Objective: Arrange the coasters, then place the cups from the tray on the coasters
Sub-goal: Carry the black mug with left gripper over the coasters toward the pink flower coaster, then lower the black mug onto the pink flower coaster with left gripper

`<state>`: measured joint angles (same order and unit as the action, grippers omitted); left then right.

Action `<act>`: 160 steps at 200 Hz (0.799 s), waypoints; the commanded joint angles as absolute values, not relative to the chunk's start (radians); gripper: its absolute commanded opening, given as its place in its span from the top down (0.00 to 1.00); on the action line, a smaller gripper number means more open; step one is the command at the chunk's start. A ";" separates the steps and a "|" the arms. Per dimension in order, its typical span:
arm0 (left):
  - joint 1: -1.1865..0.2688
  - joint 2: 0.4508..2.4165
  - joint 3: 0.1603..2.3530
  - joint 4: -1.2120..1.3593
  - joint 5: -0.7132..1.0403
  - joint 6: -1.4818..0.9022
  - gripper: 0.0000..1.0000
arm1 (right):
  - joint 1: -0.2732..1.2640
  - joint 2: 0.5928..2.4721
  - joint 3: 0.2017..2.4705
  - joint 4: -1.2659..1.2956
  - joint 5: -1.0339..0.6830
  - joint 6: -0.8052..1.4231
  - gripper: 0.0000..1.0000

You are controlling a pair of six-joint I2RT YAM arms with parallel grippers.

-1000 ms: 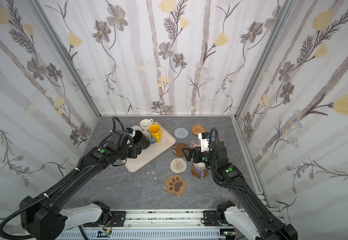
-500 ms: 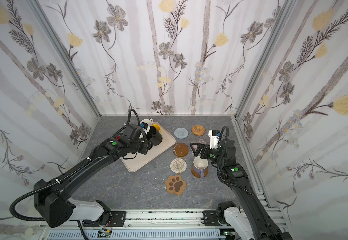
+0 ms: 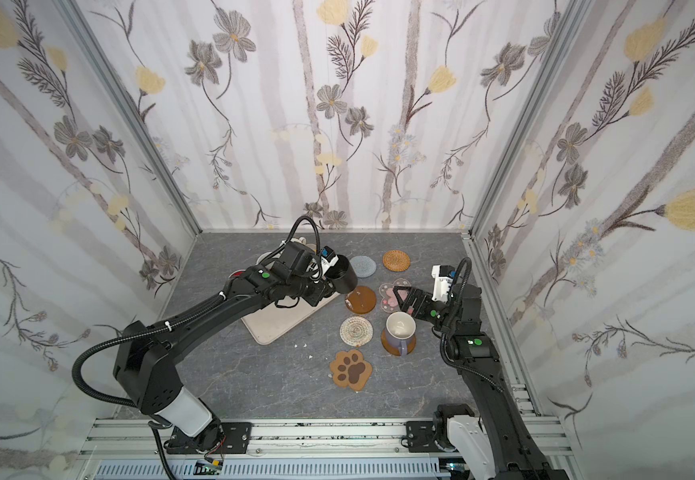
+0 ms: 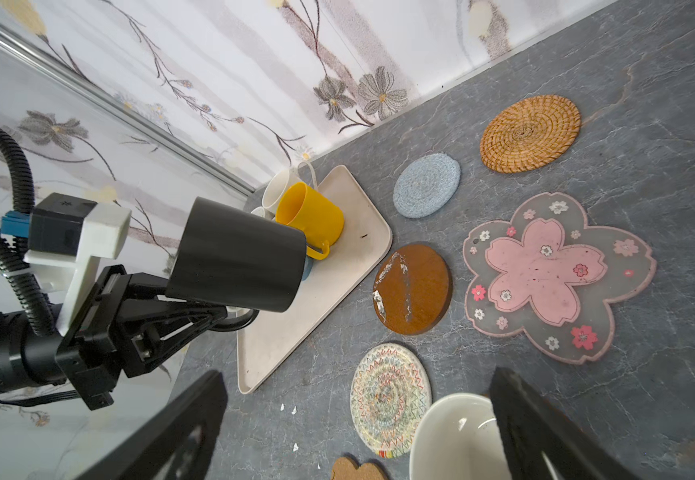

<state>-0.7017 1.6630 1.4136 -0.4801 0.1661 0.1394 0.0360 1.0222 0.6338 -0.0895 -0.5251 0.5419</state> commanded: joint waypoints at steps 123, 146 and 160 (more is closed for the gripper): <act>-0.827 2.078 1.813 -0.370 0.271 0.367 1.00 | -0.090 1.014 0.571 0.016 -0.500 0.600 0.01; -0.855 2.131 1.861 -0.374 0.272 0.394 1.00 | -0.117 1.014 0.559 0.022 -0.501 0.624 0.01; -0.868 2.160 1.885 -0.376 0.258 0.409 1.00 | -0.128 1.010 0.551 0.031 -0.510 0.635 0.01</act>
